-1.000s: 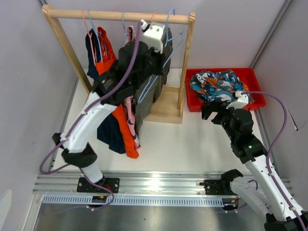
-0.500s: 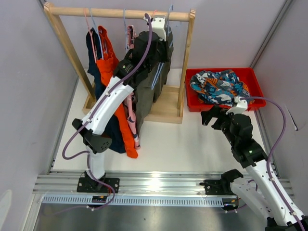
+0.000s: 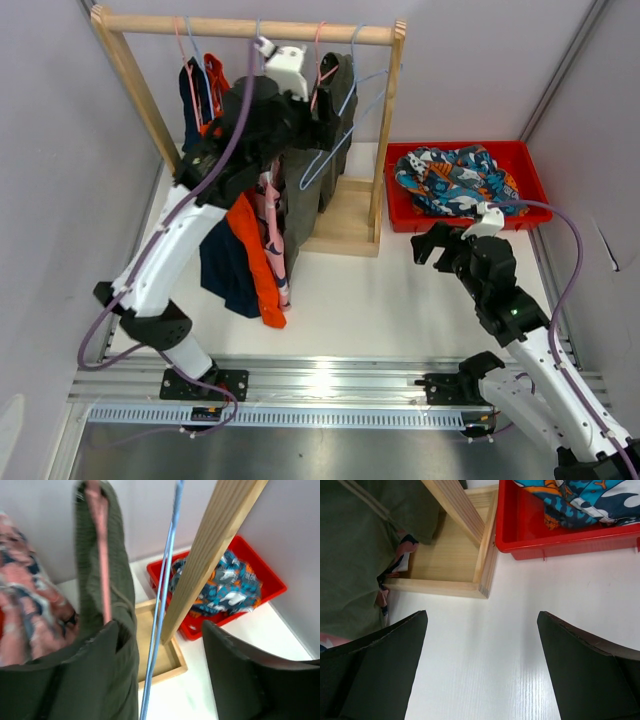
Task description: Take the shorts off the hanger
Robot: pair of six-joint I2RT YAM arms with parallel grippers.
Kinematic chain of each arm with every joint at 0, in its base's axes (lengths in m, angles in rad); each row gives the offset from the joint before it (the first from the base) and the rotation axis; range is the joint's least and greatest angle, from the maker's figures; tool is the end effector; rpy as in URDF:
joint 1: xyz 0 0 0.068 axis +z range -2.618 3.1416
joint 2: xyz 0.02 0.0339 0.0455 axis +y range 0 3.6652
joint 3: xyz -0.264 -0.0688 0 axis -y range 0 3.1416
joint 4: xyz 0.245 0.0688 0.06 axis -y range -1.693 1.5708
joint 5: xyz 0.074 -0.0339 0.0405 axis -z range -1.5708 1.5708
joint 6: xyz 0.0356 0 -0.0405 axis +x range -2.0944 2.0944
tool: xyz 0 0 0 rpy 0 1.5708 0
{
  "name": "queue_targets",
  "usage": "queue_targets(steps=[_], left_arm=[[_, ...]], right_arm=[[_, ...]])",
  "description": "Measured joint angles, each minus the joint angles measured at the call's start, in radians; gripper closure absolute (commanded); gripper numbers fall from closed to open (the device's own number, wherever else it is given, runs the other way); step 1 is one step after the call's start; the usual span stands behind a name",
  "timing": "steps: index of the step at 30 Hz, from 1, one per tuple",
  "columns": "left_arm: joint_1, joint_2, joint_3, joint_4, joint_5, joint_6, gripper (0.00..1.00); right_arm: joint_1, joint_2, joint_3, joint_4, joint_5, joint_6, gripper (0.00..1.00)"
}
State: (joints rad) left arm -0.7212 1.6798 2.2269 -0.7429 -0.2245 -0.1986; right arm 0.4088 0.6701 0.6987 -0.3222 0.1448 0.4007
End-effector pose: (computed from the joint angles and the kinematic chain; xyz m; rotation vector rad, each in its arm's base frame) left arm 0.2556 -0.2142 0.5335 0.3003 1.7599 -0.4684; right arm 0.1496 0.0592 0.3128 0.0936 1.8806 0.4243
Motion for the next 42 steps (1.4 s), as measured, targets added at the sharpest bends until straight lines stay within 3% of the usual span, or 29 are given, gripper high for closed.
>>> queue_targets(steps=[4,9,20,22,26,29,30,31,33,42], left_arm=[[0.012,-0.102,-0.007,0.013,-0.042,0.026,0.12],[0.05,-0.141,-0.006,0.034,-0.087,0.036,0.12],[0.085,0.063,0.029,0.053,-0.058,0.042,0.15],[0.086,0.089,0.034,0.053,-0.053,0.042,0.2],[0.09,0.11,0.04,0.054,-0.051,0.039,0.46],[0.095,0.116,0.047,0.055,-0.051,0.035,0.75],[0.097,0.117,0.049,0.054,-0.051,0.031,0.89],[0.099,0.119,0.05,0.053,-0.052,0.025,0.95],[0.101,0.122,0.051,0.054,-0.051,0.026,1.0],[0.102,0.129,0.076,0.032,-0.05,0.025,1.0]], right_arm=[[0.018,-0.001,-0.009,0.002,0.003,0.007,0.0],[0.032,-0.001,-0.014,-0.001,0.007,0.014,0.01],[0.049,-0.016,-0.031,-0.01,0.035,0.017,0.01],[0.049,-0.022,-0.031,-0.011,0.04,0.017,0.01],[0.05,-0.026,-0.031,-0.011,0.05,0.017,0.01],[0.051,-0.026,-0.031,-0.012,0.051,0.017,0.01],[0.051,-0.026,-0.031,-0.013,0.052,0.017,0.01],[0.052,-0.026,-0.031,-0.013,0.053,0.017,0.01],[0.052,-0.026,-0.031,-0.013,0.053,0.017,0.01],[0.052,-0.026,-0.031,-0.011,0.053,0.015,0.01]])
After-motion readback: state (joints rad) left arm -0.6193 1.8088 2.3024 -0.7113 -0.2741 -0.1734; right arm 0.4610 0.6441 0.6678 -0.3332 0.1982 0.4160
